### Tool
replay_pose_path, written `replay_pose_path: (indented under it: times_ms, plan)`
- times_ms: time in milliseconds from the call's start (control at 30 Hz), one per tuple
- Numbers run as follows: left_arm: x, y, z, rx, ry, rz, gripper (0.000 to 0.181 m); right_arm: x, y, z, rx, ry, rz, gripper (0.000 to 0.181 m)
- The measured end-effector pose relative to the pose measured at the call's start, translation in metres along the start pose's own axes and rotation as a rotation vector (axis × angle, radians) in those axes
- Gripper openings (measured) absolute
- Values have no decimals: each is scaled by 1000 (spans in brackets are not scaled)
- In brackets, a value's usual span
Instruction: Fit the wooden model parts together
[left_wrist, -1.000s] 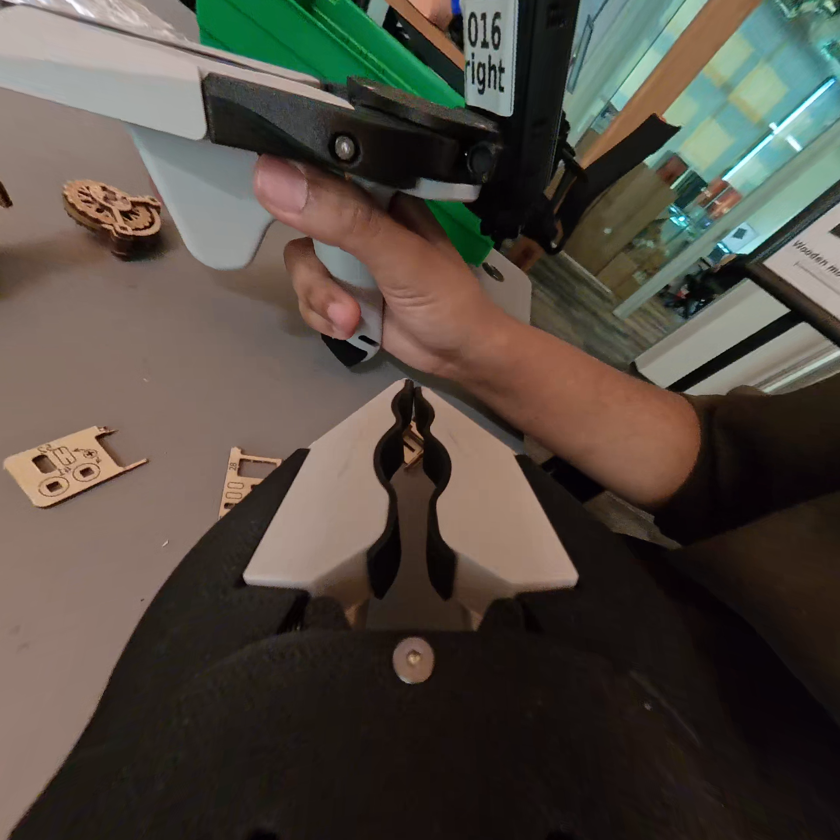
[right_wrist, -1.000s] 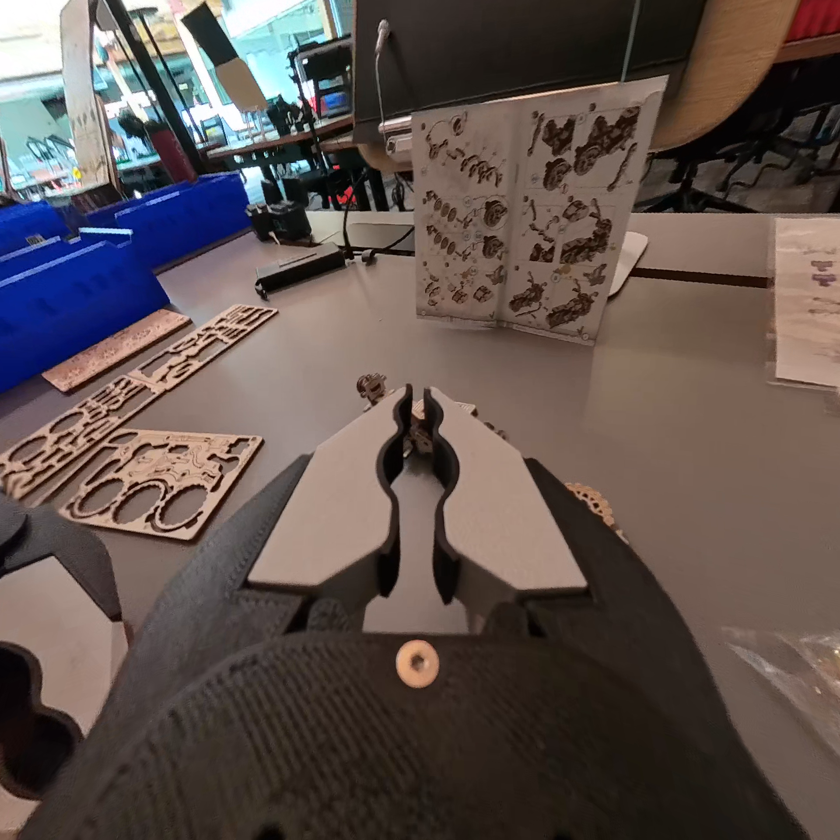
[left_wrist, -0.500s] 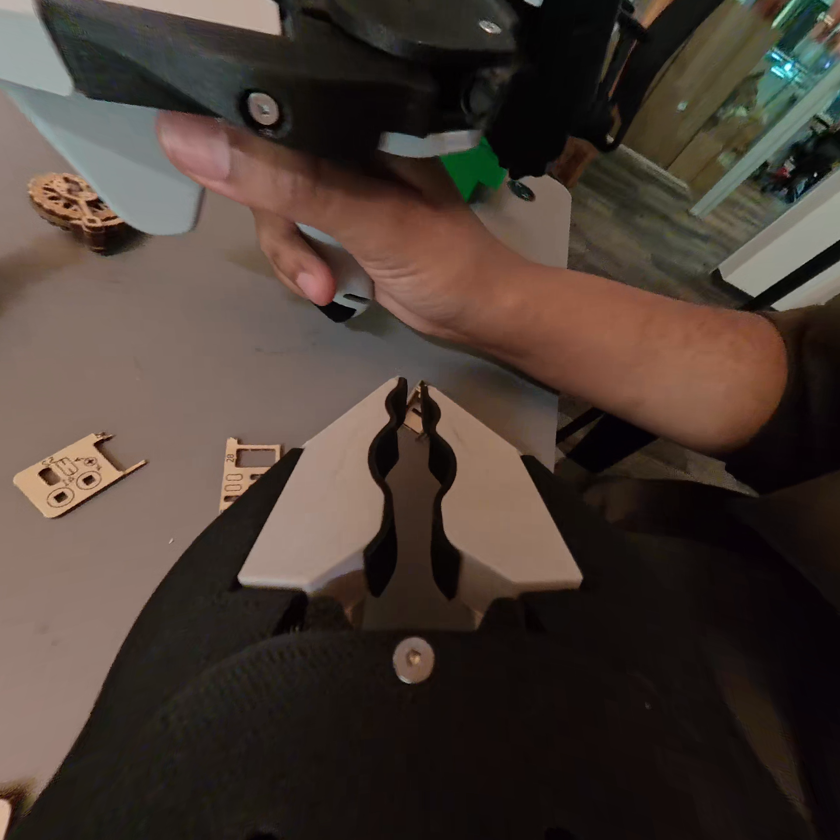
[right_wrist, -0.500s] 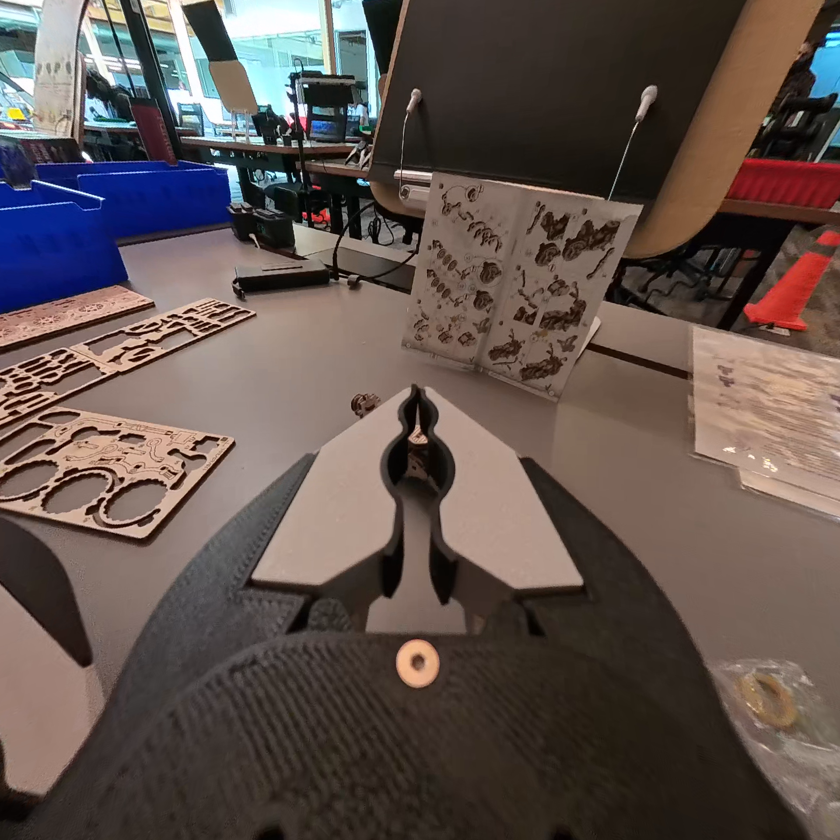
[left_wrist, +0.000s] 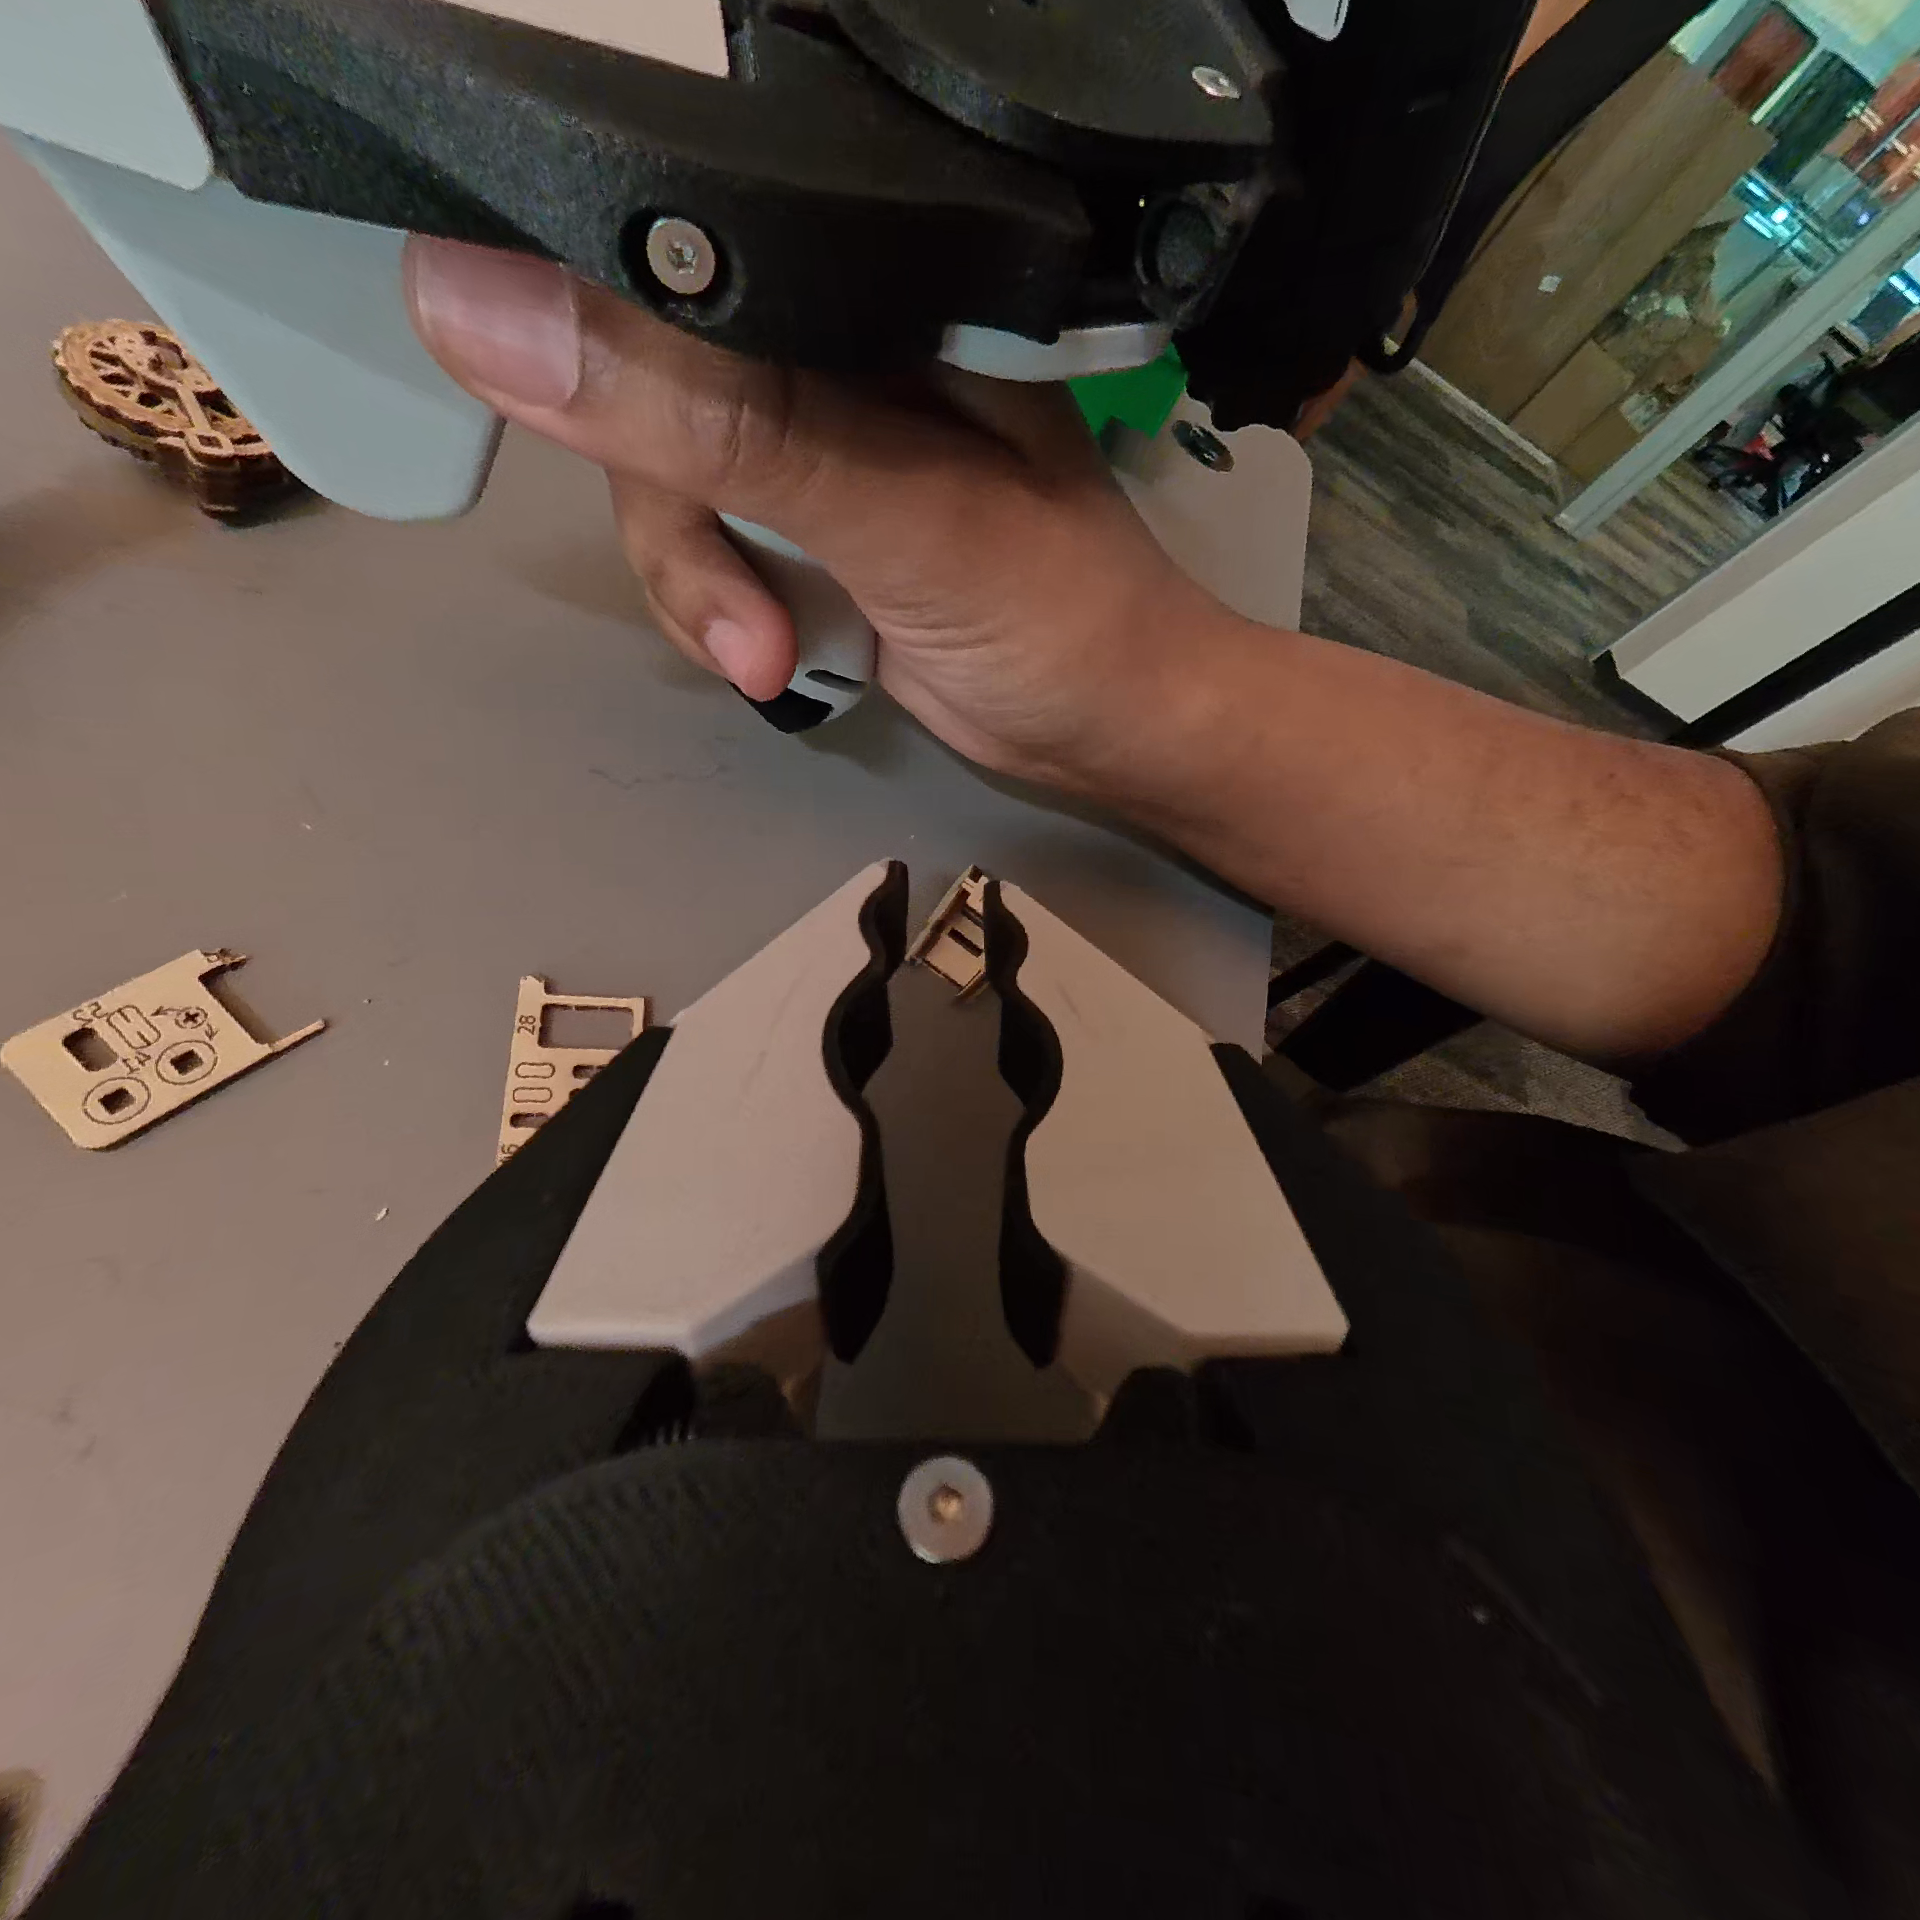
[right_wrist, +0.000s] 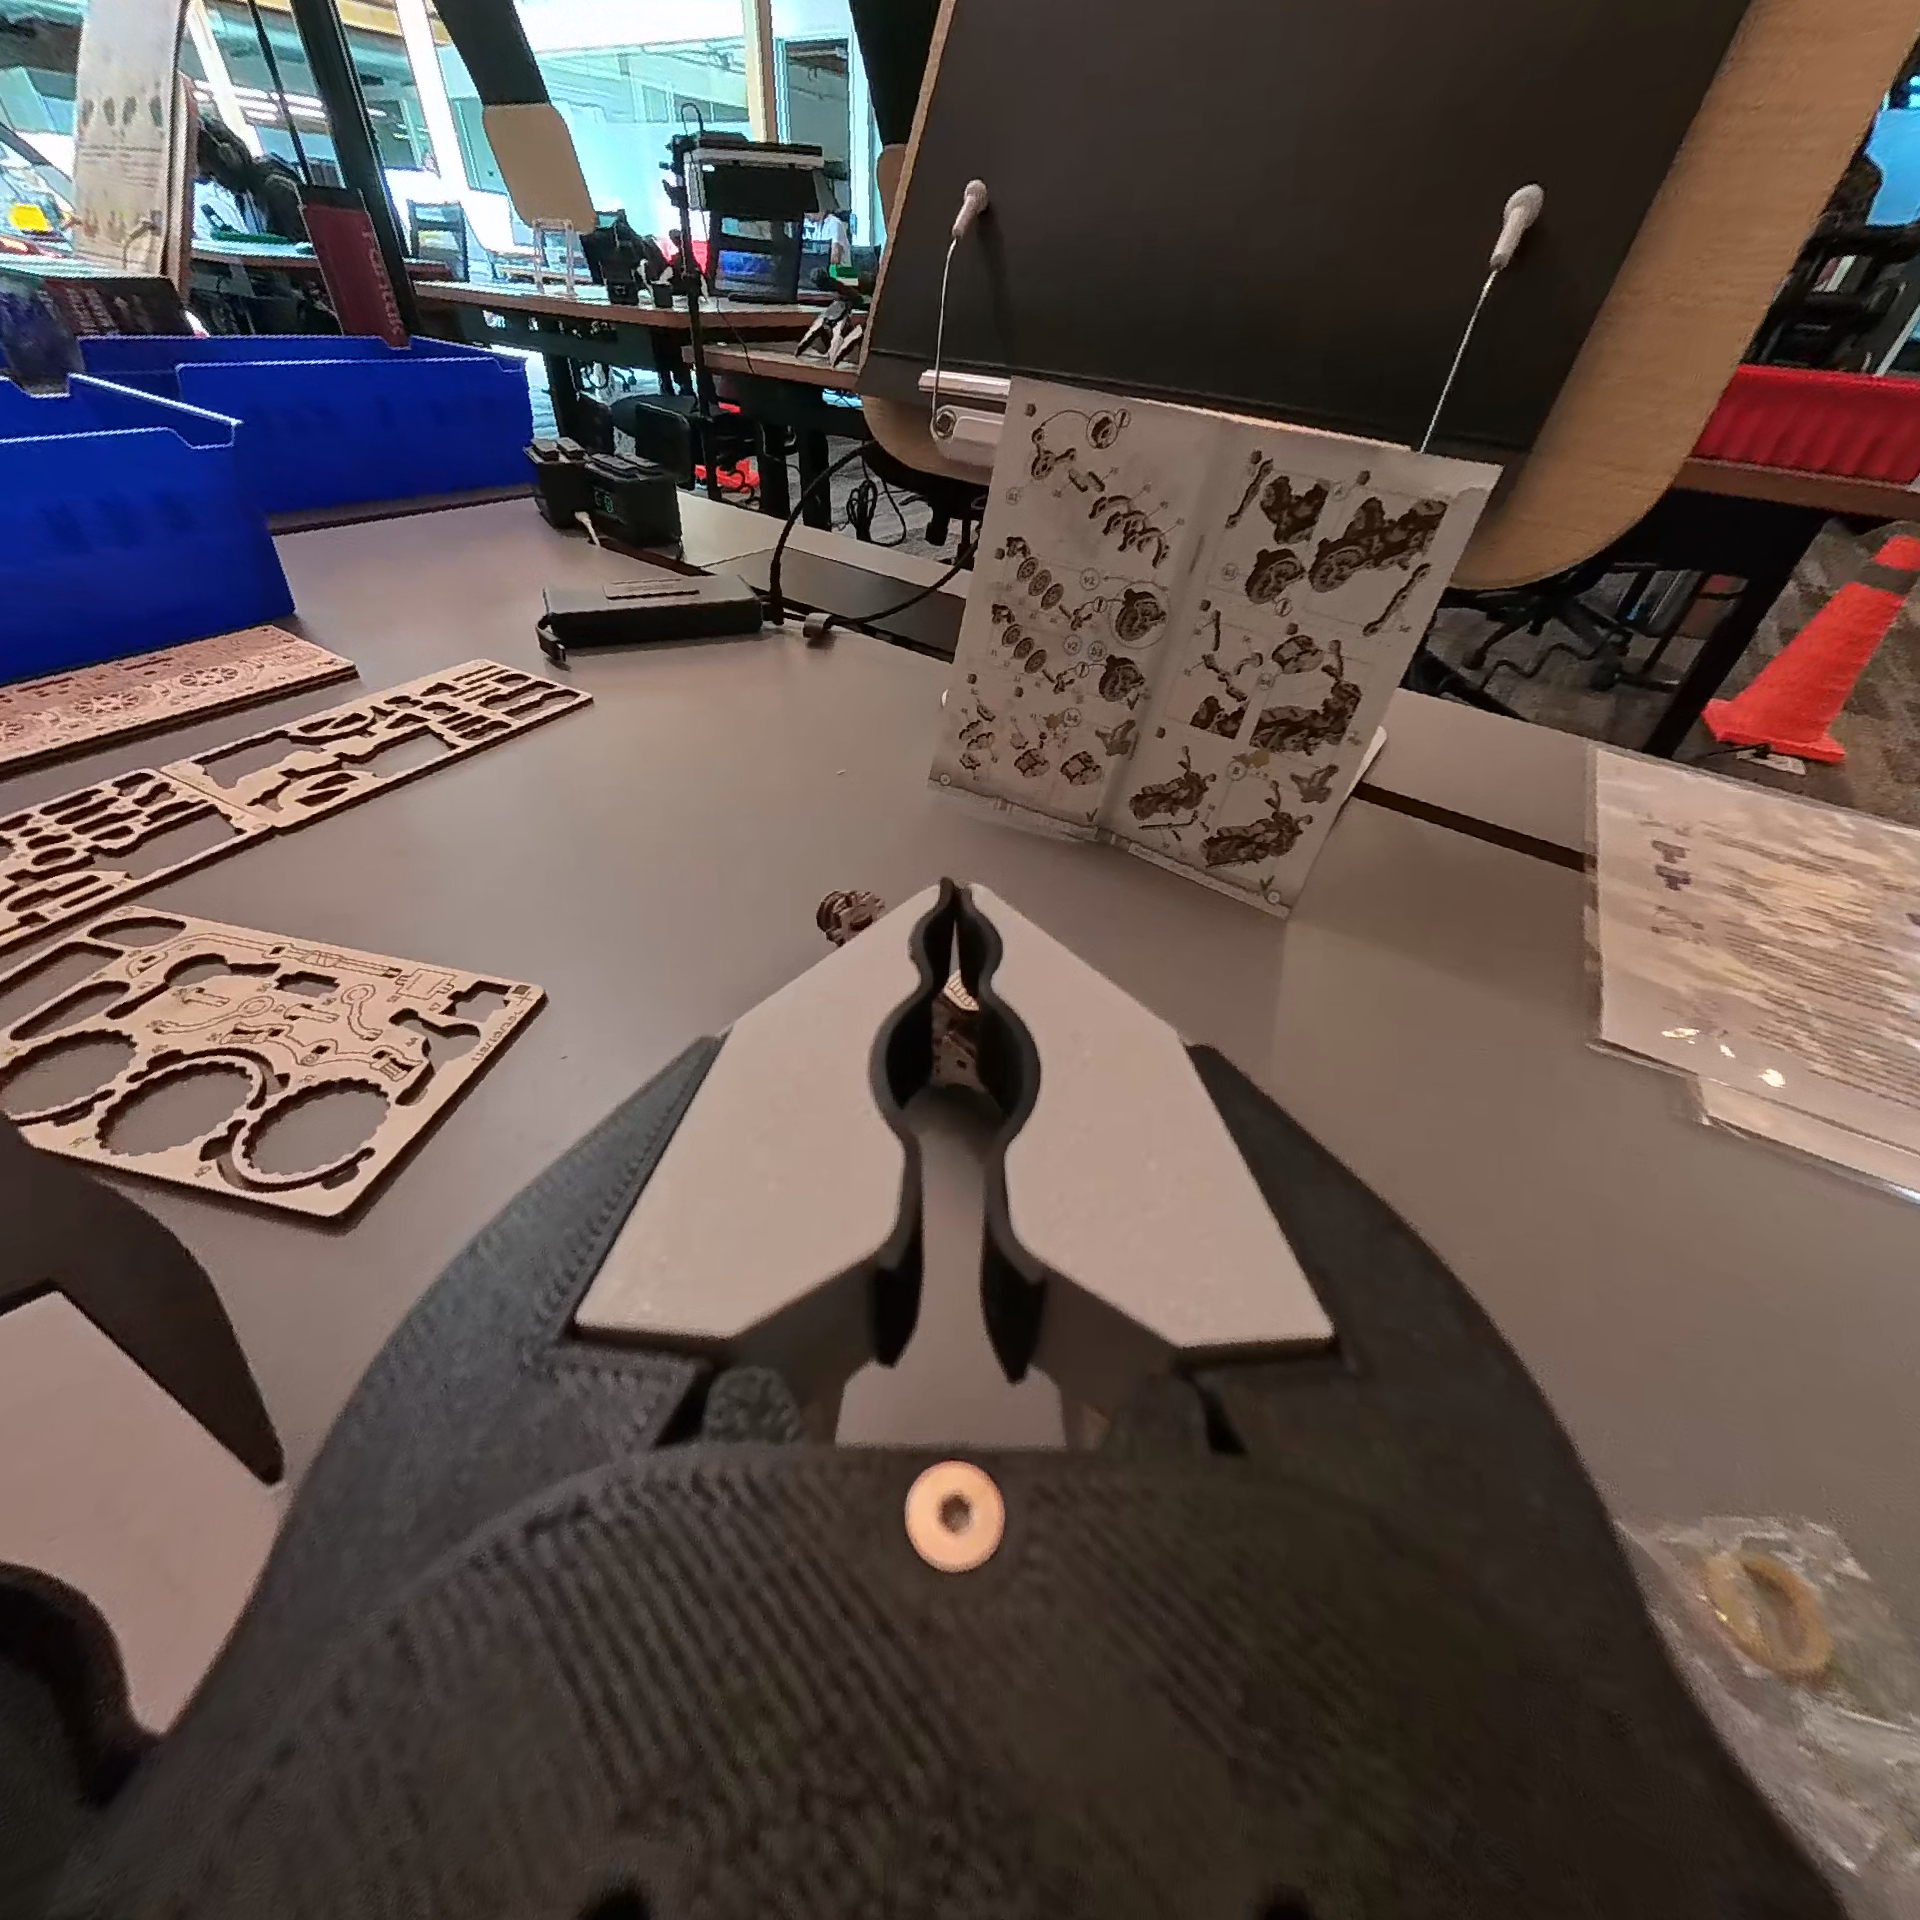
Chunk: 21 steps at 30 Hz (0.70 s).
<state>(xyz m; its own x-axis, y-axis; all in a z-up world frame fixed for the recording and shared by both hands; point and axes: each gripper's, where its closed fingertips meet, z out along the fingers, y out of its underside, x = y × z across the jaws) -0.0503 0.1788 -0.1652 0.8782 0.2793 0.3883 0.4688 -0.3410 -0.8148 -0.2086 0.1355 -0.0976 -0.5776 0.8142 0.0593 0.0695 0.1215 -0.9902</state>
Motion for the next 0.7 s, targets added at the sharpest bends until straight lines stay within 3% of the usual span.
replay_pose_path:
  times_ms: [700]
  plan:
    - [-3, -1, -1, 3, 4, -26, 13, -2, 0, 0, -2, -2, -9, 0]
